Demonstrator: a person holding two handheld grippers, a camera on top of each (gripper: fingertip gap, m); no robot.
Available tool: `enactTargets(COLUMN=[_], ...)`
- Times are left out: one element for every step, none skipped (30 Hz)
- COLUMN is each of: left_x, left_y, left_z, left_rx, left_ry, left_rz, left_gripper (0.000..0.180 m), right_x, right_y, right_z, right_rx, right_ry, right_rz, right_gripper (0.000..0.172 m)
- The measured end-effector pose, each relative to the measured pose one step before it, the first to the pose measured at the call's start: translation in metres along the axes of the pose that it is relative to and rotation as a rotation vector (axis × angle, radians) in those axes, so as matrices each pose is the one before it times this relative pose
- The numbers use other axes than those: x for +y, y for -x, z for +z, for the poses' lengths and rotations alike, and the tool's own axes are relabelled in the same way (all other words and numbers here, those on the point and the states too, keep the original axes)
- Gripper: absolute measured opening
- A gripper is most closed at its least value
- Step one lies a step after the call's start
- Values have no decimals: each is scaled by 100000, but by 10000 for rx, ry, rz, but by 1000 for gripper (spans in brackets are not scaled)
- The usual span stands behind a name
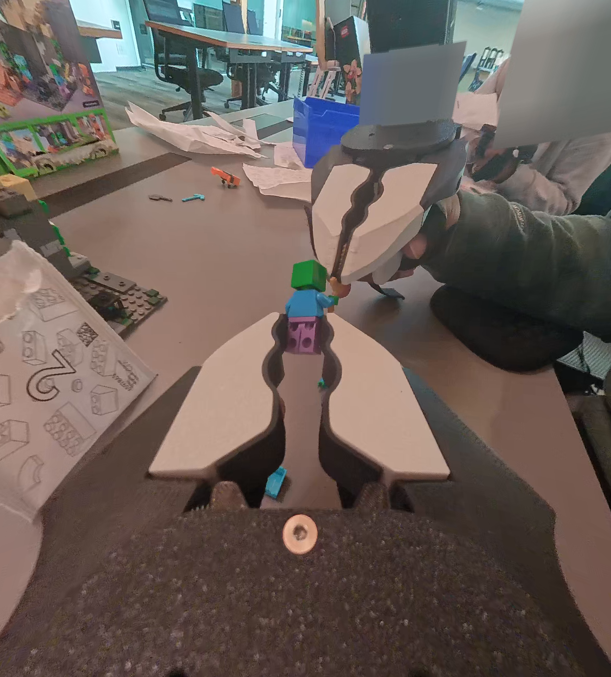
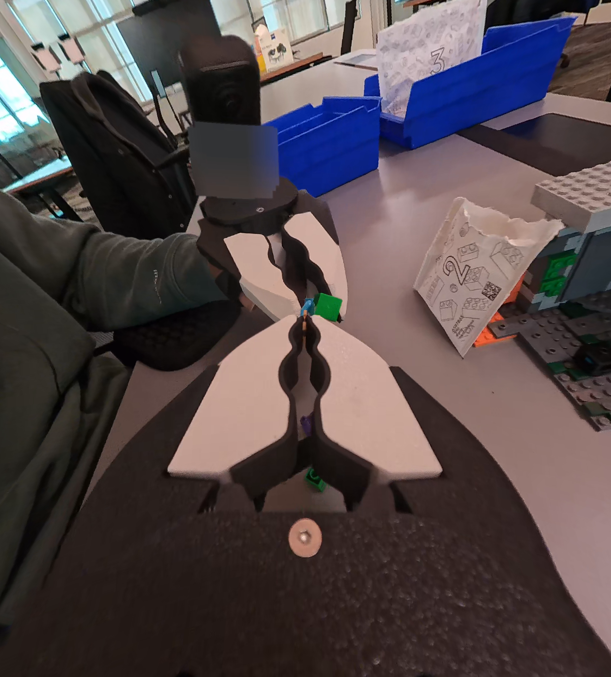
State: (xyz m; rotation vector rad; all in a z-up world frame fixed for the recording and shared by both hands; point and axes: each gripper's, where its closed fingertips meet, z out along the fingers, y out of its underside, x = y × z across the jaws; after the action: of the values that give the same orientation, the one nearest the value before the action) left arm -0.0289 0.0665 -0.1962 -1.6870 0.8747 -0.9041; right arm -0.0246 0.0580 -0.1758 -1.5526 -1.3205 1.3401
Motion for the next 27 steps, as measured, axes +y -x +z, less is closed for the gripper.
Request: enactTargets(left_x=[27, -65, -12, 106, 77, -21, 23, 100, 75, 28, 33, -7, -1160, -1516, -626, 619, 144, 117, 308, 239, 136, 234, 348, 271, 151, 137, 189], left_y=[-59, -101, -52, 18, -34, -111, -125, -81, -48, -96, -75, -5, 398, 443, 335, 284, -514, -470, -46, 15, 68, 217, 221, 63, -13, -42, -45], left_z=[52, 14, 25, 70, 64, 24, 62, 77, 64, 37, 44, 10, -512, -979, -765, -218, 223, 369, 291, 176, 80, 36, 53, 80, 90, 66, 63], left_rx=[100, 150, 102, 50, 93, 139, 129, 77, 33, 81, 68, 13, -136, 114, -124, -532, -25, 85, -77, -17, 6, -65, -64, 7, 0, -21, -2], left_ry=[-46, -87, -50, 12, -12, -56, -16, 25, 26, 9, 11, -23, -772, -668, -59, 644, 122, 37, 96, 109, 94, 135, 170, 117, 57, 67, 119], left_rz=[-163, -193, -159, -117, -114, -147, -92, -17, 19, -20, -42, -29, -250, -574, 295, 1076, 433, -100, -1, 12, 9, 44, 19, -61, -10, 70, 65], left_gripper=[17, 17, 17, 17, 17, 16, 16, 16, 16, 16, 16, 16, 16, 16, 15, 16, 16, 16, 16, 16, 16, 16, 16, 16, 16, 16, 16], right_x=[78, -9, 17, 126, 127, 53, 93, 170, 158, 114, 135, 289, 1137, 1658, 585, -1127, -1231, -844, -288, 275, 748, 876, 867, 918, 754, 592, 660], right_y=[63, 122, 64, 11, 59, 129, 126, 104, 43, 96, 77, 70, 572, 111, -91, 87, -12, -343, -547, -530, -370, -591, -422, -119, -362, -264, -11], right_z=[-43, -72, -44, -13, -21, -86, -100, -59, -50, -67, -63, -45, 145, 630, 685, -55, -578, -718, -612, -461, -307, -164, -16, 163, 287, 377, 452], right_rx=[-31, -76, -29, 34, -7, -80, -80, -35, 20, -33, -9, 30, -283, 143, 304, 79, -4, 158, 183, 147, 69, 259, 154, -85, 103, 80, -90], right_ry=[63, 19, 59, 129, 100, 49, 92, 151, 133, 102, 128, 259, 789, 924, 237, -699, -452, -223, -34, 123, 279, 284, 260, 401, 373, 283, 345], right_rz=[-56, -47, -41, -94, -108, -65, -69, -157, -169, -99, -136, -203, -231, -334, -287, -107, 11, -109, 86, 206, 268, 245, 169, 178, 107, 15, 52], right_gripper=[1, 1, 1, 1, 1, 1, 1, 1, 1, 1, 1, 1, 1, 1, 1, 1, 1, 1, 1, 1, 1, 1, 1, 1, 1, 1, 1])
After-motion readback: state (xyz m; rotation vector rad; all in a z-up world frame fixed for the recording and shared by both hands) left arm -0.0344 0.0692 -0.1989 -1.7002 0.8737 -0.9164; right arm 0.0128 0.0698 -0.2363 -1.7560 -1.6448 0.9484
